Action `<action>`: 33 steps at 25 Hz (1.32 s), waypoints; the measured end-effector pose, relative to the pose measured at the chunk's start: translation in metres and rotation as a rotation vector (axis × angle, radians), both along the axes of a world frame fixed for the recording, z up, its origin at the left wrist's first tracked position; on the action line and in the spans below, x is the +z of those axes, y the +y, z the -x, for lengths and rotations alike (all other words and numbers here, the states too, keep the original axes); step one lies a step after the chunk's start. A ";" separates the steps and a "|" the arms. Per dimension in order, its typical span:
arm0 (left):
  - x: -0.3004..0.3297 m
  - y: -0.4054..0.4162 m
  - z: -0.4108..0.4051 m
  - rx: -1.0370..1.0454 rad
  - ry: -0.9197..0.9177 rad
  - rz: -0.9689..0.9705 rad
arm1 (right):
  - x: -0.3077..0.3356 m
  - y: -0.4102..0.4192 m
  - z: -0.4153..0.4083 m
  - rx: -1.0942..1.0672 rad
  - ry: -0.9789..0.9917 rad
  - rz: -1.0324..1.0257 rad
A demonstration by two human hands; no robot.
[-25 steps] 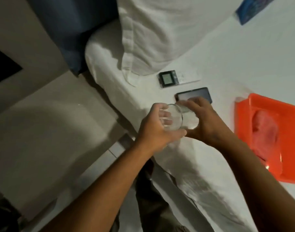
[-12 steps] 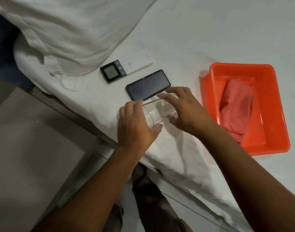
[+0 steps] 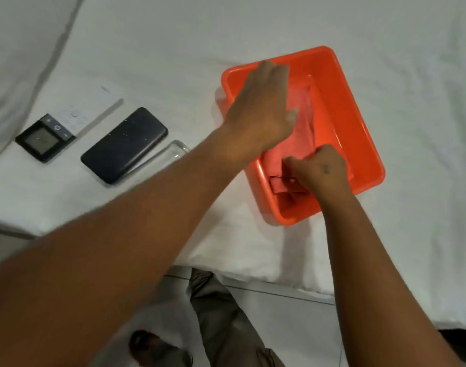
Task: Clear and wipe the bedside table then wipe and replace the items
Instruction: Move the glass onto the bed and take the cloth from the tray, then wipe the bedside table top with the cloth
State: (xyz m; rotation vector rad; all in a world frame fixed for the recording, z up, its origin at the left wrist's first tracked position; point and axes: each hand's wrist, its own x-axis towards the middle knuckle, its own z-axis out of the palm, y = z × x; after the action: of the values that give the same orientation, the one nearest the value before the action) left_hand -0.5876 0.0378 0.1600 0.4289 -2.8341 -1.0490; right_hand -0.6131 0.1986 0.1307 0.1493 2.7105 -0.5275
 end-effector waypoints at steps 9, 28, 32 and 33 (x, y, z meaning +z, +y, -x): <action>-0.003 0.006 0.039 -0.294 -0.337 0.078 | 0.002 0.000 -0.001 -0.136 -0.129 0.411; -0.137 -0.175 -0.484 1.311 -0.203 -0.629 | -0.106 -0.239 -0.371 0.832 -0.685 0.296; -0.184 -0.203 -0.486 1.298 -0.206 -0.556 | -0.153 -0.276 -0.382 0.731 -0.683 0.246; -0.191 -0.204 -0.491 1.305 -0.192 -0.526 | -0.155 -0.277 -0.380 0.827 -0.645 0.215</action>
State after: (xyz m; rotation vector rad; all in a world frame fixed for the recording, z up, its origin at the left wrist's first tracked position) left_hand -0.0966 -0.1661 -0.0307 2.0496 -1.5756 -1.2986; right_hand -0.2333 -0.0787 -0.0248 -0.7039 1.8394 -0.4042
